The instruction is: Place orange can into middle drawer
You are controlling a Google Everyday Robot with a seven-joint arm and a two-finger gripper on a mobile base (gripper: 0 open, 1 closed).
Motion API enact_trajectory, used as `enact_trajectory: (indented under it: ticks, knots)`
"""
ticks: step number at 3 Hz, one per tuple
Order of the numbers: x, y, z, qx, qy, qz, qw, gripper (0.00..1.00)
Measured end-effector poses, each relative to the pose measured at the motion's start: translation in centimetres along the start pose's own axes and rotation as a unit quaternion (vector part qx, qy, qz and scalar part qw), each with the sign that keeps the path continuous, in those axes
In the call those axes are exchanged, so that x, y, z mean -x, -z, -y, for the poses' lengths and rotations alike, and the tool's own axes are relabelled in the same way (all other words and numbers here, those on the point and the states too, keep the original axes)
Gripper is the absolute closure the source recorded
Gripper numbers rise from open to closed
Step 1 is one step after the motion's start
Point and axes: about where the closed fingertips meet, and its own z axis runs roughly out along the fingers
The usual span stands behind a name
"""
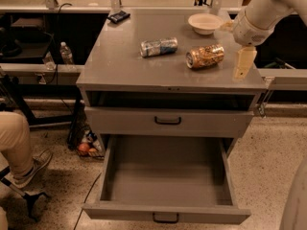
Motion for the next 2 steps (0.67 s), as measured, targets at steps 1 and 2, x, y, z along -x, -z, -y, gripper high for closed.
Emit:
enact_trajectory:
  ticks: [1, 2]
  knots:
    - [0.7, -1.6, 2.0, -0.016, -0.003, 0.013, 0.9998, 0.0]
    - [1.1, -2.6, 2.6, -0.01, 0.001, 0.015, 0.9998, 0.0]
